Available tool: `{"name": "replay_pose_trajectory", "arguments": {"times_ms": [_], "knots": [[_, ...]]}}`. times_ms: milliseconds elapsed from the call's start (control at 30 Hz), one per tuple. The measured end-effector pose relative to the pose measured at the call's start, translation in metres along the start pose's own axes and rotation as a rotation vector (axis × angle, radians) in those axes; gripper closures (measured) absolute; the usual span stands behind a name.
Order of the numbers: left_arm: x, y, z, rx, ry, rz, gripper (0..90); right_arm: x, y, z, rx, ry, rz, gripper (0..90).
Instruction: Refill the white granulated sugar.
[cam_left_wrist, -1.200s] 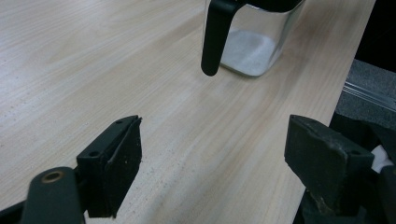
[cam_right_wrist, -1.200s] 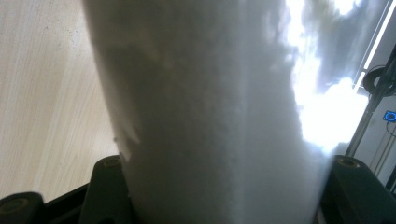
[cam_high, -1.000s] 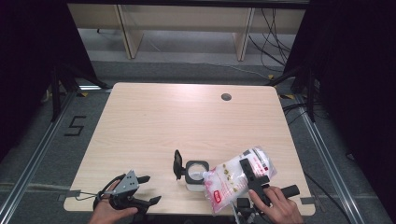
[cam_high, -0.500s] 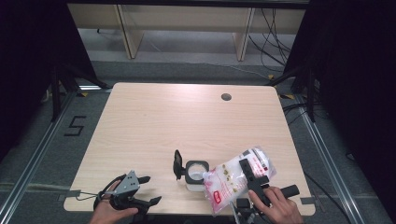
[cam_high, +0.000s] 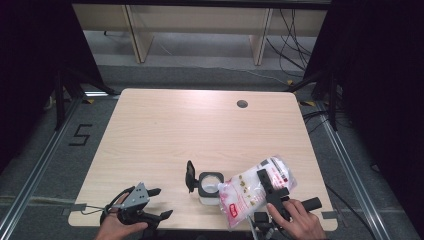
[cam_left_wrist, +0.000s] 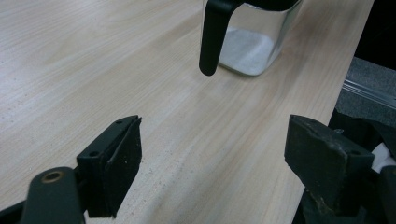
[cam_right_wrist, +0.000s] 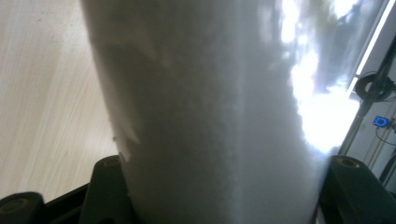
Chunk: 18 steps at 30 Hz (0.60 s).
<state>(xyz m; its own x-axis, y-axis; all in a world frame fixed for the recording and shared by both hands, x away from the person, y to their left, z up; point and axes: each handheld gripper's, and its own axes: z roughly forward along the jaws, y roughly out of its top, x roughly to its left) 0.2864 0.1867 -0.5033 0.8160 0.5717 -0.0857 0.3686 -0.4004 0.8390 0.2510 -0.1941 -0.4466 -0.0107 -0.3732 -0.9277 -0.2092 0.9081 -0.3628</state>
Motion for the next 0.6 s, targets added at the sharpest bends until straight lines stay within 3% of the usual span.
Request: {"name": "replay_pose_trajectory", "arguments": {"times_ms": [33, 67, 133, 267, 300, 333, 433, 533, 600], "knots": [[-0.0013, -0.0001, 0.0004, -0.004, -0.002, -0.015, 18.6, 0.0013, 0.0001, 0.0001, 0.001, 0.005, -0.002, 43.5], [-0.0004, 0.0006, -0.0007, 0.01, 0.004, -0.003, 18.6, 0.0023, 0.0001, -0.0002, 0.002, 0.009, 0.016, 43.5], [-0.0006, 0.0006, -0.0006, 0.005, 0.004, -0.007, 18.6, 0.0015, 0.0001, -0.0004, -0.005, -0.011, -0.011, 43.5], [-0.0005, 0.0003, -0.0001, -0.012, -0.004, -0.009, 18.6, -0.0003, 0.0036, -0.0002, -0.002, -0.013, -0.004, 43.5], [0.0013, 0.0013, -0.0009, 0.004, 0.001, 0.024, 18.6, -0.0005, 0.0041, -0.0005, -0.011, -0.018, -0.01, 43.5], [-0.0006, 0.0002, -0.0003, 0.002, 0.002, -0.007, 18.6, 0.0006, 0.0041, -0.0004, -0.01, -0.017, -0.007, 43.5], [-0.001, 0.0001, -0.0001, -0.005, -0.004, -0.012, 18.6, -0.0021, 0.0042, -0.0001, -0.018, -0.031, -0.041, 43.5], [-0.0012, -0.0001, 0.0, -0.01, -0.005, -0.015, 18.5, 0.002, 0.0045, -0.0004, 0.0, -0.014, 0.012, 43.7], [-0.0011, 0.0, -0.0005, -0.005, -0.005, -0.01, 18.5, -0.001, 0.0044, -0.0006, -0.004, -0.023, -0.026, 43.7]]}}
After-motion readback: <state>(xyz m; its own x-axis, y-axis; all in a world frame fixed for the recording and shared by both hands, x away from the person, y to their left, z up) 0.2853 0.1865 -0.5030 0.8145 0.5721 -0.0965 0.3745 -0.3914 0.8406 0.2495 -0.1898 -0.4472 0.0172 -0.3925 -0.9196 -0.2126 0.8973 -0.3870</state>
